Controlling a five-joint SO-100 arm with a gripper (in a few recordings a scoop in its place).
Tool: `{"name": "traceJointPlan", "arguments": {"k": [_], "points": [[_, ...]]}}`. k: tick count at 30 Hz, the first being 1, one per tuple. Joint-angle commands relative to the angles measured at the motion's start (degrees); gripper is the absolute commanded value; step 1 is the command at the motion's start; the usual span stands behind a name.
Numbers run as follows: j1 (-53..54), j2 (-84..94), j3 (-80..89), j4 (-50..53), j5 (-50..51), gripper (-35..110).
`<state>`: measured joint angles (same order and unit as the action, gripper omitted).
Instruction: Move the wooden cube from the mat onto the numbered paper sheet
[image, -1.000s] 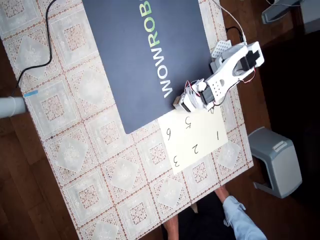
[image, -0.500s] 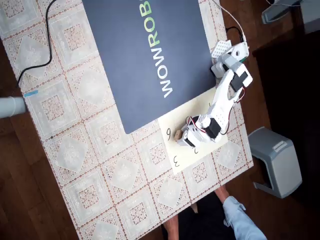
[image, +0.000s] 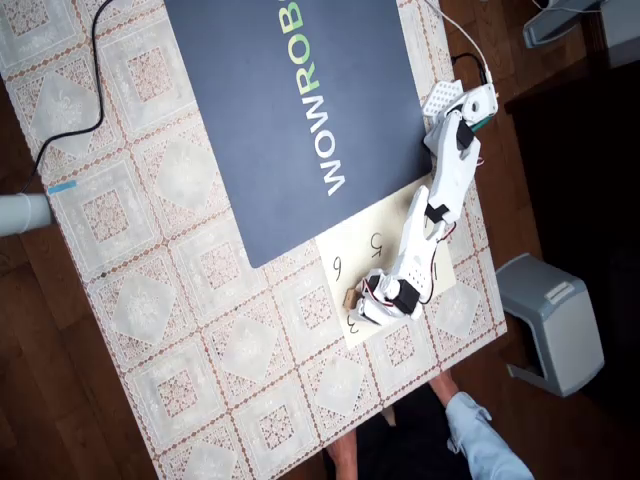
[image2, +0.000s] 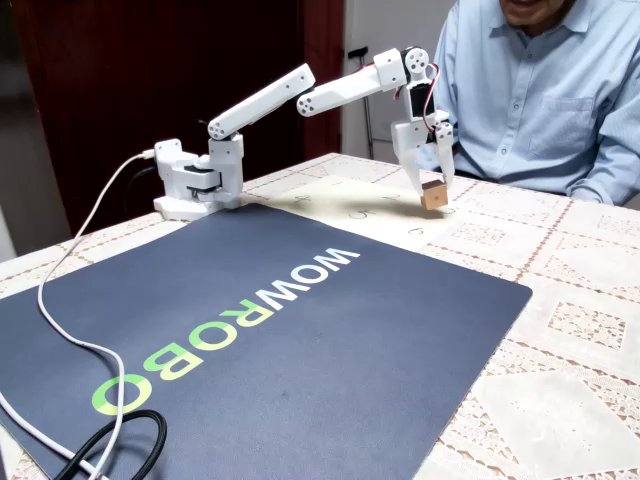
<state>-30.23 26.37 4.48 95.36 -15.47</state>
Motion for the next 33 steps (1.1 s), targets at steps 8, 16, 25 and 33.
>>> {"name": "traceJointPlan", "arguments": {"k": [8,16,25,33], "points": [[-2.90,-0.88,-2.90,-4.92,-3.34,0],[-2.72,-2.55,-4.13,-4.04,-3.34,0],[-1.67,-4.57,-6.94,-2.20,3.08,19],[-0.97,-4.66,-9.76,-1.23,4.83,21]]}}
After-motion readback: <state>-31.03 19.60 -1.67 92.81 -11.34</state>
